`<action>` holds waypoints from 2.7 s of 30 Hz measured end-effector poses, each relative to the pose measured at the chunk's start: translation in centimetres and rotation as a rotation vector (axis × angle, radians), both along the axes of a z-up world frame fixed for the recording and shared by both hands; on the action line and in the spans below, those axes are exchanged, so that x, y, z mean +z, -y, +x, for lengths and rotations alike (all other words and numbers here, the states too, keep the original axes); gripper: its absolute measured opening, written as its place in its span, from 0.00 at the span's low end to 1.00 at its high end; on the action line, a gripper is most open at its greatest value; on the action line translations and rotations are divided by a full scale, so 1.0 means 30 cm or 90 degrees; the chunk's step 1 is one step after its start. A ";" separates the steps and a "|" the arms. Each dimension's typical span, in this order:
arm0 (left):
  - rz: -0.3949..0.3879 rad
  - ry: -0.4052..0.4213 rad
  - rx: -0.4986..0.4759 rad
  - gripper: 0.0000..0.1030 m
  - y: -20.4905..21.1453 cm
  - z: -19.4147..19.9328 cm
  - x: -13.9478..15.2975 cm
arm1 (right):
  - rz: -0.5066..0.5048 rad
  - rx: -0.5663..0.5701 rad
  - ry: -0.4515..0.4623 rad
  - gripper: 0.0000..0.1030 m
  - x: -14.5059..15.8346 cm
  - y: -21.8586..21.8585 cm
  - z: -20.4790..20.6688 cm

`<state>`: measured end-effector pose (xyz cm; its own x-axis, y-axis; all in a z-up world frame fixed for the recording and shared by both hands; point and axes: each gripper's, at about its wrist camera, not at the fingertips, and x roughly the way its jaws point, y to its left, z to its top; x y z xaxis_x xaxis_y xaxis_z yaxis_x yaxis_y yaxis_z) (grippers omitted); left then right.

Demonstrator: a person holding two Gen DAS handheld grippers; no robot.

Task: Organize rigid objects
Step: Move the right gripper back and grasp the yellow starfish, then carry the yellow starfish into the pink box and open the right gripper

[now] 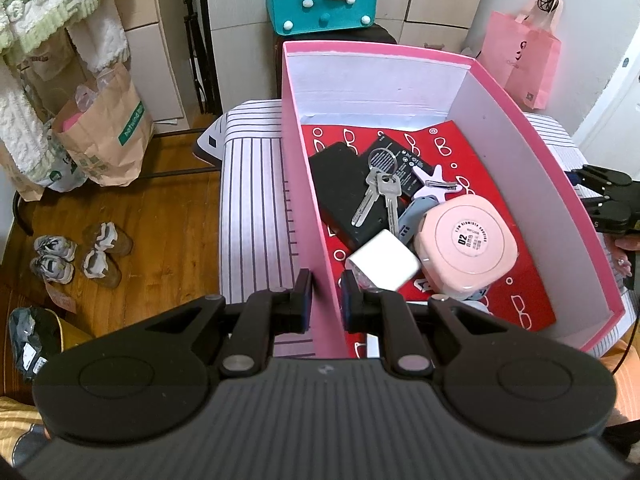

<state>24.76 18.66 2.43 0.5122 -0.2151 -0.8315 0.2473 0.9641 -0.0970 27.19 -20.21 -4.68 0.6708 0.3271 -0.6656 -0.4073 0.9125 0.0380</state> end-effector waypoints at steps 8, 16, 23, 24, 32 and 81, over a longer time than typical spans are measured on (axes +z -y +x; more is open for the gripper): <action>-0.001 -0.002 0.005 0.13 -0.002 0.000 0.001 | -0.028 0.042 -0.001 0.37 0.023 -0.021 -0.029; -0.023 -0.014 0.016 0.13 -0.018 0.012 -0.002 | -0.005 0.006 -0.034 0.36 0.054 0.011 -0.025; -0.032 -0.025 0.015 0.13 -0.027 0.024 -0.002 | -0.024 0.000 -0.019 0.36 0.138 -0.011 -0.075; -0.034 -0.028 0.013 0.13 -0.027 0.026 -0.002 | -0.025 0.000 -0.013 0.36 0.158 -0.014 -0.083; -0.021 -0.043 0.012 0.13 -0.018 0.039 0.001 | 0.042 0.022 0.024 0.36 0.322 -0.032 -0.128; 0.010 -0.034 0.007 0.11 0.017 0.135 0.029 | -0.041 0.200 0.067 0.53 0.454 -0.349 0.088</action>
